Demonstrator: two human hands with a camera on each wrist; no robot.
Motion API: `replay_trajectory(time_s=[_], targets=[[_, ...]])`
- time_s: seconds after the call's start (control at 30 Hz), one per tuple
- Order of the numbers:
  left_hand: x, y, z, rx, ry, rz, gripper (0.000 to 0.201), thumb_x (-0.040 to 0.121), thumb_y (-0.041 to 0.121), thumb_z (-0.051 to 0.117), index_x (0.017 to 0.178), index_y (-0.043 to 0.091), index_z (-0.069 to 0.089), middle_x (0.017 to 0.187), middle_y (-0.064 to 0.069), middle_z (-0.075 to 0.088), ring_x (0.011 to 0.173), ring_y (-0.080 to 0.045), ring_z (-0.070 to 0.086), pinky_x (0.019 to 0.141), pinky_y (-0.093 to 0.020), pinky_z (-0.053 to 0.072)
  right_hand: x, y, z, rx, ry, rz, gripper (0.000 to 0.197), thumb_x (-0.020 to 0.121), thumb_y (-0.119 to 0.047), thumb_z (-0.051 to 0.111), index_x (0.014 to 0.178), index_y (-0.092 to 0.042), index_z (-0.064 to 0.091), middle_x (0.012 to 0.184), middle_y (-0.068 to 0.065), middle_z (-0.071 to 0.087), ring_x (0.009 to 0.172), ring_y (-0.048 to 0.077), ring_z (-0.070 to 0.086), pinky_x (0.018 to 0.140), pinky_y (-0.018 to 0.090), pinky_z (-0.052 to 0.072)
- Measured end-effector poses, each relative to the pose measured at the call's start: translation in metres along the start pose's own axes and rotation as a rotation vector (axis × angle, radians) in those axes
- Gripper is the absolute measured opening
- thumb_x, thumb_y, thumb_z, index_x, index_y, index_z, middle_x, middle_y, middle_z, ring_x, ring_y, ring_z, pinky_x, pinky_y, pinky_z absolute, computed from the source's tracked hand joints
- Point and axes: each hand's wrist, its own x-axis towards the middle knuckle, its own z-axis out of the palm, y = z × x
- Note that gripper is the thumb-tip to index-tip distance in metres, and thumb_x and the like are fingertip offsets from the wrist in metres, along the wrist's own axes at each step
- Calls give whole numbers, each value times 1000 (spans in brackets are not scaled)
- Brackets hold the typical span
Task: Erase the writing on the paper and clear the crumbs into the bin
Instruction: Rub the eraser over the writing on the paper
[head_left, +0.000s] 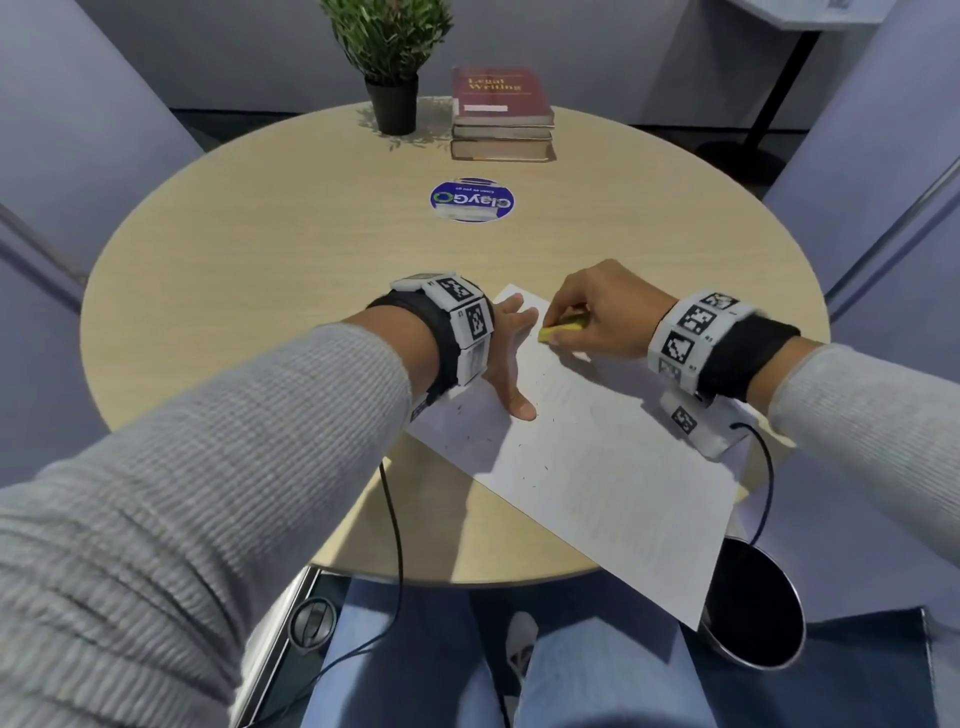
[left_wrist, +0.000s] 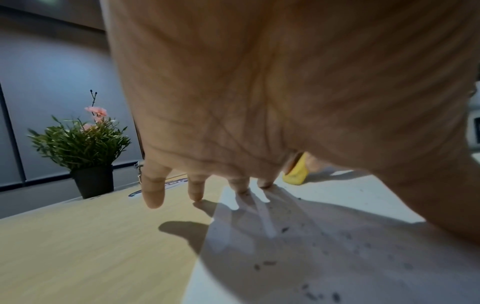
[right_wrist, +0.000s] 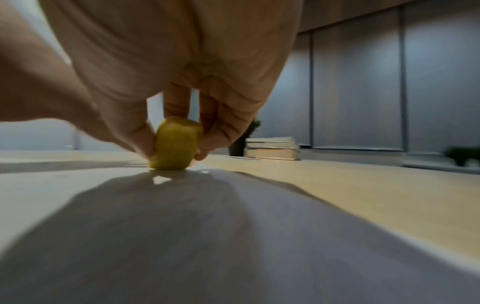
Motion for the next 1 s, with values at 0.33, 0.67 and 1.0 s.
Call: replay_trajectory(time_s=[0.33, 0.67, 1.0], targets=[[11, -7, 7, -40, 13, 10, 115, 73, 66, 64, 151, 25, -10, 158, 3, -15, 145, -27, -8, 114, -49, 4, -3, 1, 2, 13, -31, -50, 17, 79, -30, 74, 90, -17, 76, 82, 1, 68, 72, 16, 57, 67, 28, 45], [12, -6, 5, -24, -4, 3, 117, 71, 69, 64, 151, 26, -10, 158, 3, -15, 145, -29, -6, 114, -50, 6, -12, 7, -3, 34, -48, -34, 15, 78, -30, 75, 88, -18, 76, 80, 2, 68, 72, 19, 60, 67, 34, 50], [7, -3, 4, -5, 16, 2, 113, 75, 66, 62, 152, 24, -9, 158, 2, -14, 145, -25, -4, 114, -48, 7, -10, 11, -6, 30, -7, -22, 15, 78, -30, 75, 85, -17, 77, 79, 3, 68, 70, 18, 58, 69, 36, 51]])
